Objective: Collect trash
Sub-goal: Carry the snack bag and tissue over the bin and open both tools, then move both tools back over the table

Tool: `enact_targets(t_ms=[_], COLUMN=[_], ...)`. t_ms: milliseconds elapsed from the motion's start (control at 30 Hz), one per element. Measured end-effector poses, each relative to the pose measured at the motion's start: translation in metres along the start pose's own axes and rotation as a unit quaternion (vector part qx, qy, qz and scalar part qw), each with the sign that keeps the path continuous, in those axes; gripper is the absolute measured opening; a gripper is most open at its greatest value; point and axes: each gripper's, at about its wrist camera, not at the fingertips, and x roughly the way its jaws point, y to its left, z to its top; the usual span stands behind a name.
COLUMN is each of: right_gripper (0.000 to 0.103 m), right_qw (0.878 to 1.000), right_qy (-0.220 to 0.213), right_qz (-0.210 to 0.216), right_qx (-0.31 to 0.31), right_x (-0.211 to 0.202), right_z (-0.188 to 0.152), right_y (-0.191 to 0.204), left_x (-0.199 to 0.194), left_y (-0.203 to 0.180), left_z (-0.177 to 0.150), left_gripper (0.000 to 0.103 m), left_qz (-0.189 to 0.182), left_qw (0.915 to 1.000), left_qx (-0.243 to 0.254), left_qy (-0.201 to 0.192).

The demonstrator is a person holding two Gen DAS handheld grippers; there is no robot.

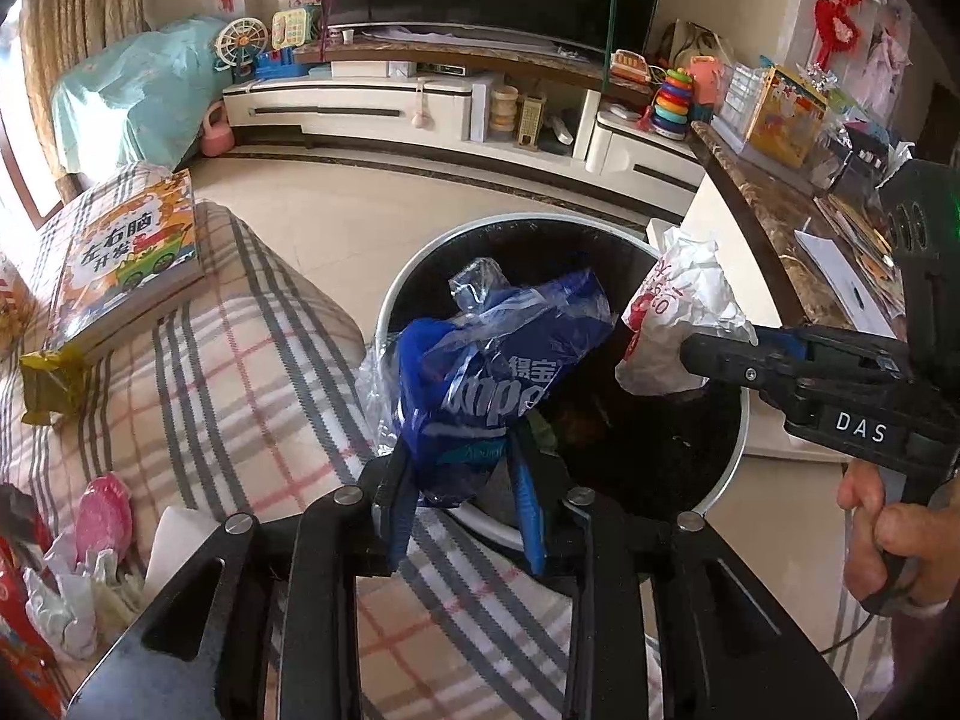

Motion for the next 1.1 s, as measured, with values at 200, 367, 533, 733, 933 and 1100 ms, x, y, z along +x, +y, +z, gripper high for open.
enact_targets(t_ms=[200,367,533,733,933,1100], right_gripper=[0.052,0.06,0.066,0.067,0.067,0.067], right_qw=[1.0,1.0,0.999,0.997,0.995,0.995], right_qy=[-0.005,-0.019,-0.036,-0.054,-0.061,-0.064], right_qz=[-0.002,-0.002,-0.001,-0.007,-0.012,-0.011], right_qx=[0.012,0.021,0.037,0.058,0.075,0.076], right_x=[-0.004,-0.014,-0.024,-0.036,-0.046,-0.051], right_z=[0.003,-0.001,-0.014,-0.031,-0.04,-0.048], right_y=[-0.008,-0.008,-0.005,-0.007,-0.013,-0.009], left_x=[-0.003,-0.013,-0.02,-0.026,-0.028,-0.035], left_y=[0.002,0.009,0.013,0.007,0.0,0.011], left_z=[-0.001,-0.014,-0.023,-0.018,-0.017,-0.031], left_gripper=[0.048,0.066,0.07,0.07,0.07,0.07], left_qz=[-0.005,-0.02,-0.044,-0.066,-0.072,-0.087], left_qw=[1.0,0.9995,0.9979,0.9963,0.9959,0.9935], left_qx=[-0.004,-0.021,-0.04,-0.037,-0.03,-0.052], left_qy=[-0.002,-0.014,-0.027,-0.041,-0.046,-0.051])
